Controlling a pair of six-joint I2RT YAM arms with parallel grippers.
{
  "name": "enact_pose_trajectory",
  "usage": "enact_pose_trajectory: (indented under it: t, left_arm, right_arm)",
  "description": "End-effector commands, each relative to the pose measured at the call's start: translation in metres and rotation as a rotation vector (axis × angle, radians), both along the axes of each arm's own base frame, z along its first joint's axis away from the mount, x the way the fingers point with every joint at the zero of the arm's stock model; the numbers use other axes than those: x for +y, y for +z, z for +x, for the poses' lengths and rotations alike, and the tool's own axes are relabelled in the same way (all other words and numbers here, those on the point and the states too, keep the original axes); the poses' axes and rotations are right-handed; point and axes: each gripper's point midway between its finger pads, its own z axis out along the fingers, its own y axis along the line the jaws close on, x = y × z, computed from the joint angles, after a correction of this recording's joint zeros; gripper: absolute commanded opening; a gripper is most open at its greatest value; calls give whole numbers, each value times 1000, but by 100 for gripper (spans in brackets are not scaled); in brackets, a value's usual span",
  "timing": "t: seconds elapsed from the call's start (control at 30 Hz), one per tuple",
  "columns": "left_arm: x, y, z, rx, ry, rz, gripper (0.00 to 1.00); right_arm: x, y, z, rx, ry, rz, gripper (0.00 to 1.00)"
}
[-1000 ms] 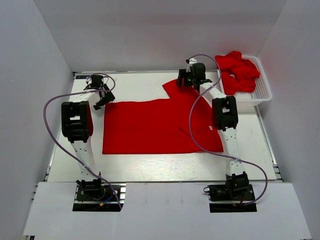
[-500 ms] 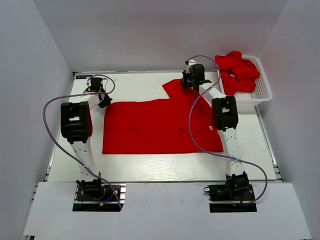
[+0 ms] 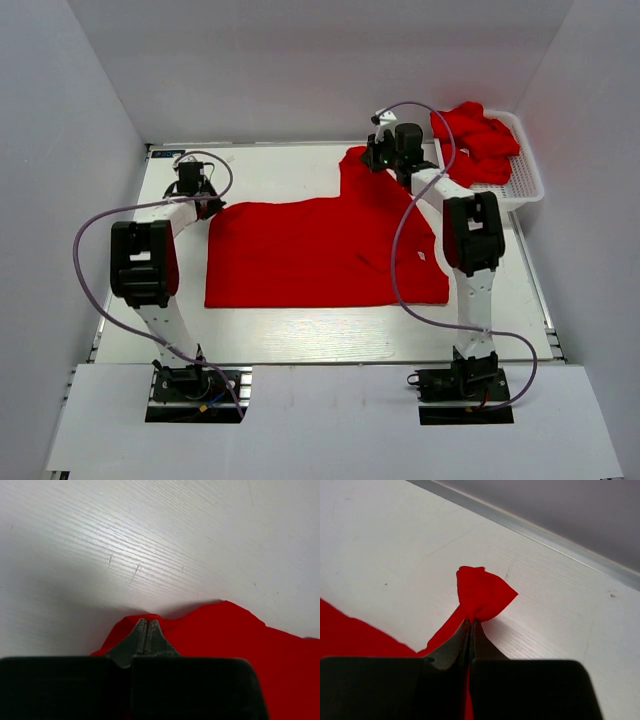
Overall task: Fold and stack the t-shirts
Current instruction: Grap the side of the flattened tshirt furthest away from the robot with both arms, then fold the other side of the tshirt into a rectangle
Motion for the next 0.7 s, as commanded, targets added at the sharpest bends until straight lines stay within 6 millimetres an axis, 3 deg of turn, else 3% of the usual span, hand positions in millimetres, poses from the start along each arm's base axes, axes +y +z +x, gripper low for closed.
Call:
enact_pose_trajectory:
  t: [0.0,0.03,0.13,0.2,0.27,0.3,0.4,0.43,0.5,0.53,0.57,0.63,0.67]
  left_arm:
    - [-2,45,-2,-112,-14,10,0]
    - [1,48,-4,-117,-4,20,0]
    - [2,57,-15,-139,3,26,0]
    - [2,53,-25,-128,3,26,0]
    - [2,55,-33,-132,-4,34,0]
    - [2,56,-36,-132,-4,34,0]
    - [2,57,-48,-141,-4,34,0]
    - [2,58,-49,-150,-4,34,0]
    - [1,57,-58,-149,-4,34,0]
    - [2,56,-61,-148,-10,41,0]
    - [2,51,-64,-136,-10,41,0]
    - [2,56,-68,-150,-10,41,0]
    - [2,50,-72,-134,-10,41,0]
  right_arm:
    - [-3,36,-15,-110,22,0,0]
    - [-9,25,-30,-94,21,-9,0]
    - [-21,53,-47,-149,-16,-11,0]
    - [-27,44,-59,-135,-31,-20,0]
    - [-32,54,-72,-149,-35,-17,0]
    - [-36,44,-80,-123,-40,-19,0]
    - [-38,58,-99,-131,-41,1,0]
    - [-41,41,-111,-95,-40,-7,0]
    - [-44,52,-126,-120,-41,7,0]
    - [-48,44,-133,-106,-46,-4,0]
    - [-50,61,-138,-142,-52,3,0]
    - [-57,46,-151,-101,-66,-19,0]
    - [-57,53,-155,-112,-67,-15,0]
